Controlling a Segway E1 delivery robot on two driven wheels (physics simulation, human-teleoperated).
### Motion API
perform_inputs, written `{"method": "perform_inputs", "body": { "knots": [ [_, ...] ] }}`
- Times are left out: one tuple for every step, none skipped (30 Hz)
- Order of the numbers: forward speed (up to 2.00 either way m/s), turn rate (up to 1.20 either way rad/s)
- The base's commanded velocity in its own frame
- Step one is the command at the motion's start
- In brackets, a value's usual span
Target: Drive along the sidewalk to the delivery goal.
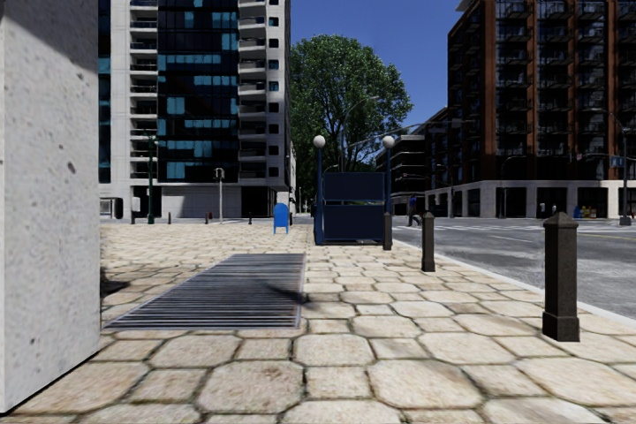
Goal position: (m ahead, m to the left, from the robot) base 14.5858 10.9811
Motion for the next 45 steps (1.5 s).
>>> {"method": "perform_inputs", "body": {
  "knots": [
    [2.00, 0.13],
    [2.00, 0.13],
    [2.00, 0.31],
    [2.00, 0.36],
    [2.00, 0.37],
    [2.00, 0.37],
    [2.00, 0.37],
    [2.00, 0.37],
    [2.00, 0.37],
    [2.00, 0.37],
    [2.00, 0.38],
    [2.00, 0.38],
    [2.00, 0.38],
    [2.00, 0.38],
    [2.00, 0.38],
    [2.00, 0.38],
    [2.00, 0.38],
    [2.00, 0.38],
    [2.00, 0.38],
    [2.00, 0.38],
    [2.00, 0.38],
    [2.00, 0.38],
    [2.00, 0.38],
    [2.00, 0.38],
    [2.00, 0.38],
    [2.00, 0.38],
    [2.00, 0.38],
    [2.00, 0.38],
    [2.00, 0.38],
    [2.00, 0.38],
    [2.00, 0.38],
    [2.00, 0.38],
    [2.00, 0.39],
    [2.00, 0.39],
    [2.00, 0.39],
    [2.00, 0.39],
    [2.00, 0.39],
    [2.00, 0.42],
    [2.00, 0.44],
    [2.00, 0.44],
    [2.00, 0.45],
    [2.00, 0.45],
    [2.00, 0.45],
    [2.00, 0.45],
    [2.00, 0.46]
  ]
}}
